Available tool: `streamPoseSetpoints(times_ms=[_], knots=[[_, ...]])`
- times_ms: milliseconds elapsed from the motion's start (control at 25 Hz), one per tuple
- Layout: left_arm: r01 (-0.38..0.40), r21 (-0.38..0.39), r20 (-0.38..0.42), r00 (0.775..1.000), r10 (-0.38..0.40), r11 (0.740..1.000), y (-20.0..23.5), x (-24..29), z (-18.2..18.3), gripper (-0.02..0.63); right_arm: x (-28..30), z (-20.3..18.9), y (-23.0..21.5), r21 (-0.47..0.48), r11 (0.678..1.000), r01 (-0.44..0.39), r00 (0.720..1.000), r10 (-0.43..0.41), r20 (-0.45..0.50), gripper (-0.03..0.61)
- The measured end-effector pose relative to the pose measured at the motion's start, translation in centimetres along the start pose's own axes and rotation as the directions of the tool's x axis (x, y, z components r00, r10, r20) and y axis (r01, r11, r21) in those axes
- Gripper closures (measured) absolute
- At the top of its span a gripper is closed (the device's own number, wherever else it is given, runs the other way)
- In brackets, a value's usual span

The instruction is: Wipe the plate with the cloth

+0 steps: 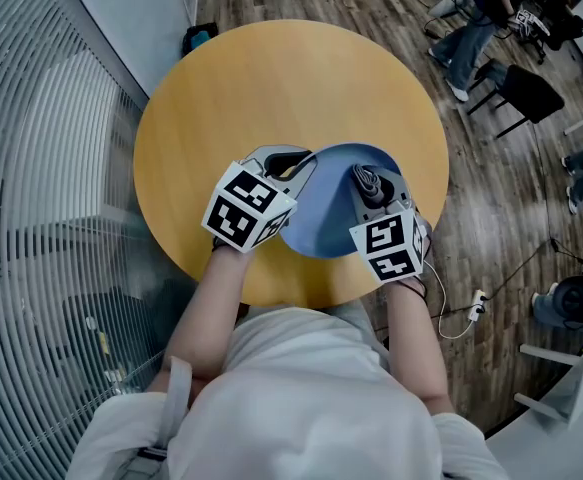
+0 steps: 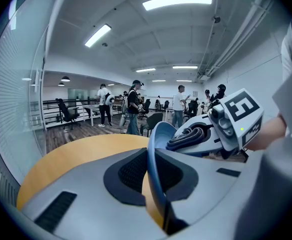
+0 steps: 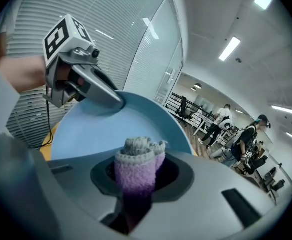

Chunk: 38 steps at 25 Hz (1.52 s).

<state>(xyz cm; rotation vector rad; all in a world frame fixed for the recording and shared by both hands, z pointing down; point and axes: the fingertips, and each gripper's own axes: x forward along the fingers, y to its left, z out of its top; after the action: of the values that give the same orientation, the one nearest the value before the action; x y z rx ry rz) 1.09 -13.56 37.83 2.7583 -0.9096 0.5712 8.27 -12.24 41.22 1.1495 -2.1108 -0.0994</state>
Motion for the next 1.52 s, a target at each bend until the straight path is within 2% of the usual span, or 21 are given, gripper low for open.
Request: streamPoseSetpoints(times_ms=[720,1240,1520], knots=[[-0.008,-0.005,0.009,1.0,0.008,1.0,0.0,-0.1,0.3,0.586,0.7,3.4,7.8,-0.105,0.979,-0.177,0.982,0.182,0.04,0.489],[0.006,-0.02,0.02,1.0,-0.005,1.0,0.2,-0.3,0.5,0.586,1.1,4.8,12.1,-0.099,0.944,-0.315,0.944,0.322,0.071,0.489],[0.011,-0.027,0.027,1.0,-0.01,1.0,0.3,-0.6,0.4,0.586,0.6,5.3,14.3,-0.109,0.911,-0.397,0.91,0.407,0.084,0.489]])
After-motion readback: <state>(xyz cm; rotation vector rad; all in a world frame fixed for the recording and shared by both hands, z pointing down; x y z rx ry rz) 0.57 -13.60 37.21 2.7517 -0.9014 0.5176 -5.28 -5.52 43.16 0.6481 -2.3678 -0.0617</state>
